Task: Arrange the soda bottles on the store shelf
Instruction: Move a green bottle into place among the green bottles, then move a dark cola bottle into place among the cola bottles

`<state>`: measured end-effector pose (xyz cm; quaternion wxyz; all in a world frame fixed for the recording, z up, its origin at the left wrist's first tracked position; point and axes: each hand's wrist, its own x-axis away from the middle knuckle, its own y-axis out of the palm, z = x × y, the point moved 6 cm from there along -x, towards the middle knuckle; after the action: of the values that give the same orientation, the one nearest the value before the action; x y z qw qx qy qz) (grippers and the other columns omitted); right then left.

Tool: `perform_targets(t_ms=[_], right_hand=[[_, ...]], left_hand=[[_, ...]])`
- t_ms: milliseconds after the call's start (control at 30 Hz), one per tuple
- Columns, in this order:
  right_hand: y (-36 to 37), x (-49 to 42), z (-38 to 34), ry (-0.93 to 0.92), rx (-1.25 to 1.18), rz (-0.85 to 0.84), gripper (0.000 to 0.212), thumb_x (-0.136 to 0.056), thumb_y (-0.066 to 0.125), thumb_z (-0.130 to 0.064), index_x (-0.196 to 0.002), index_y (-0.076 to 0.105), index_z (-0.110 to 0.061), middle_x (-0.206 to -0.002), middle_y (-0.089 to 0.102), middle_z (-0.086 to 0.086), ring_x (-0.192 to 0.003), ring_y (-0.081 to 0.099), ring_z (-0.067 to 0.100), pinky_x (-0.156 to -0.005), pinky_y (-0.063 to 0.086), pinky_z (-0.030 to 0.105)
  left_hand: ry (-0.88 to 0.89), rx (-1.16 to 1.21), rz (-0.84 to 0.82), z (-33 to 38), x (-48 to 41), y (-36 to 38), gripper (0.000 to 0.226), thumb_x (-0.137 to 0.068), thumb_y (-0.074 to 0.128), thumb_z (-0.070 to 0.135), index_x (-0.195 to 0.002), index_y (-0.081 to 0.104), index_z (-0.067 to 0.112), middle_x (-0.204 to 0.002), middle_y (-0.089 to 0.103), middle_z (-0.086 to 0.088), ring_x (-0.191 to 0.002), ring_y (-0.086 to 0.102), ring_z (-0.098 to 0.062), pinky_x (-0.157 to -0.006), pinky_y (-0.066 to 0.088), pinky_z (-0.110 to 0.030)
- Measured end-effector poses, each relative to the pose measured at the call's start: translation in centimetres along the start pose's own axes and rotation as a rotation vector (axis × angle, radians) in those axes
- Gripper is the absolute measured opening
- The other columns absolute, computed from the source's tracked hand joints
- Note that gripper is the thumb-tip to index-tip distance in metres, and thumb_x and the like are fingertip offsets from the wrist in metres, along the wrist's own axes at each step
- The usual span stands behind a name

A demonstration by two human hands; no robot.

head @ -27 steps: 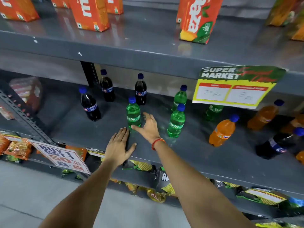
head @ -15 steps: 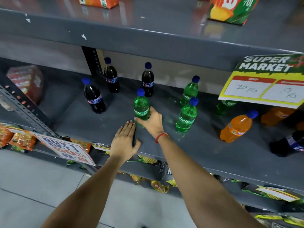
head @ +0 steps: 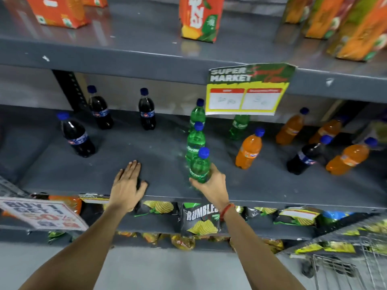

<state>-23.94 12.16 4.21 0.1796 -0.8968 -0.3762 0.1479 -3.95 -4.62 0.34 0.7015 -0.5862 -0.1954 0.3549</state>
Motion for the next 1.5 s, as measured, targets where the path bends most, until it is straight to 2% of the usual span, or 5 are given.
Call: perform_targets(t_ms=[700,900,1033,1200,1500], right_hand=[[-8.4,-3.5,4.7,0.091,0.06,-0.183,0.069,-0.062,0.083,-0.014,-0.122,0.048,-0.012,-0.115,0.065,0.009,-0.108,0.06,0.021,-0.097,0.049,0.04],[-15.9,1.2,7.1,0.162,-0.149,0.287,0.036,-0.074,0.076,-0.01,-0.107,0.06,-0.007,-0.101,0.064,0.004,-0.092,0.062,0.017,-0.072,0.048,0.006],[-23.3,2.0,10.4,0.276,-0.1,0.705,0.04,-0.075,0.073,-0.009,-0.111,0.056,-0.007,-0.11,0.062,0.014,-0.104,0.059,0.03,-0.087,0.046,0.032],[-27.4,-1.2,14.1,0.498,-0.008,0.582,0.081,-0.071,0.079,-0.017,-0.136,0.034,-0.002,-0.142,0.042,0.02,-0.131,0.04,0.035,-0.111,0.033,0.044],[-28.6,-3.1,13.6,0.385,0.06,0.547,0.045,-0.066,0.08,-0.016,-0.104,0.058,-0.005,-0.11,0.068,0.018,-0.105,0.061,0.034,-0.097,0.048,0.045]], left_hand=[[0.307,-0.027,-0.17,19.9,0.0,5.4,0.103,-0.082,0.006,0.077,-0.136,0.04,-0.003,-0.144,0.04,-0.019,-0.134,0.035,-0.029,-0.108,0.029,-0.047],[0.32,-0.1,-0.157,20.0,0.1,5.9,0.104,-0.08,0.015,0.081,-0.135,0.041,-0.003,-0.143,0.041,-0.017,-0.133,0.037,-0.029,-0.107,0.031,-0.046],[0.321,-0.128,-0.142,20.0,0.0,6.0,0.107,-0.078,0.016,0.084,-0.137,0.039,-0.003,-0.145,0.038,-0.017,-0.134,0.034,-0.029,-0.108,0.029,-0.046],[0.315,-0.12,-0.135,19.9,0.0,6.1,0.11,-0.076,0.014,0.085,-0.141,0.032,-0.001,-0.149,0.032,-0.015,-0.138,0.027,-0.026,-0.112,0.022,-0.044],[0.314,-0.106,-0.103,20.0,-0.1,6.0,0.111,-0.074,0.015,0.086,-0.143,0.027,0.001,-0.152,0.027,-0.013,-0.14,0.02,-0.023,-0.114,0.014,-0.04]])
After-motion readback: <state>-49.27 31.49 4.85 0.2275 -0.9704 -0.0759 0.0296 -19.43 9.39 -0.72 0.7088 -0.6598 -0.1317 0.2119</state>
